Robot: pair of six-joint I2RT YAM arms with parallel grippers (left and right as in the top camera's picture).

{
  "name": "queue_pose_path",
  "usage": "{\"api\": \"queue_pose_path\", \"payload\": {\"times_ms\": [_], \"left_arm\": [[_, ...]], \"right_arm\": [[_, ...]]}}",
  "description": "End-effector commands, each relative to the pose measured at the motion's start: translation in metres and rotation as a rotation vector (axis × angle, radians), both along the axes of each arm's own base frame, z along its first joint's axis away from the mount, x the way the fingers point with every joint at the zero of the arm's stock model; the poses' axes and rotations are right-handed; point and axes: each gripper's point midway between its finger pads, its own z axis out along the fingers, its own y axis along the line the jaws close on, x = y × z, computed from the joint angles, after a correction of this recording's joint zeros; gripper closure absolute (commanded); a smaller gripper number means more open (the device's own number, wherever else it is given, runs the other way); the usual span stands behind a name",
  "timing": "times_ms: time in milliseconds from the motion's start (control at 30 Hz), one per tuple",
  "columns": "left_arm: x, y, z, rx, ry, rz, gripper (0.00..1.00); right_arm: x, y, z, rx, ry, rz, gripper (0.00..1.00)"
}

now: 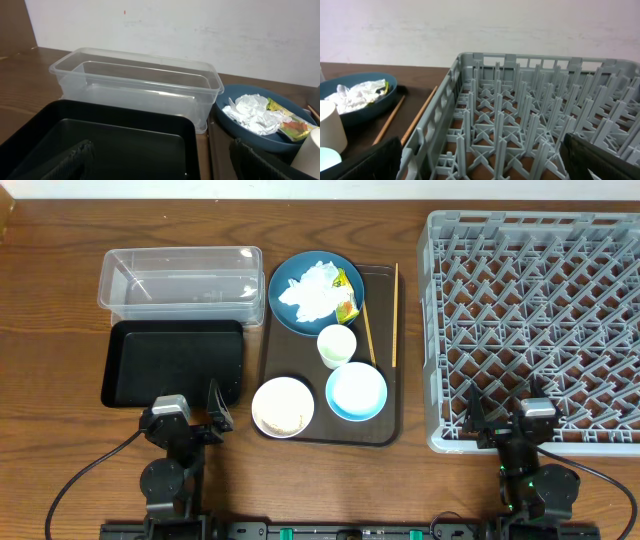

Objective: Sort waste into correct bins and load items into the dishwasher rack

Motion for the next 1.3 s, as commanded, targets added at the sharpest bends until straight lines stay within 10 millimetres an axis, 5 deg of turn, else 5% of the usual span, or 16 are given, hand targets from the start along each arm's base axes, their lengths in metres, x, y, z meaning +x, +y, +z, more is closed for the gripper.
{"api": "queue_pose_path", "payload": {"times_ms": [0,267,667,967,1267], "left_arm": [[-0.001,-0.001,-0.012,0.006,0.04,-0.006,0.12],[-0.002,-0.036,0.003,-0.012,-0.005,-0.208,0.11],[0.004,-0.04,0.083,-0.015,-0.005,-0.238,0.12],[0.049,-0.045,0.125,-0.01,0.246,-0.279,0.12],[0.116,-0.08,0.148,0.024,0.511,-0.381,0.12]], "right_arm": [[0.0,0.003,0.0,0.074,0.001,0.014,0.01],[-0.005,0.027,0.021,0.071,-0.068,0.158,0.01],[-0.021,0.037,0.104,0.029,-0.174,0.213,0.01],[-0.004,0.036,0.146,0.003,-0.054,0.213,0.01],[0.036,0.04,0.152,0.043,0.226,0.265,0.01]]}}
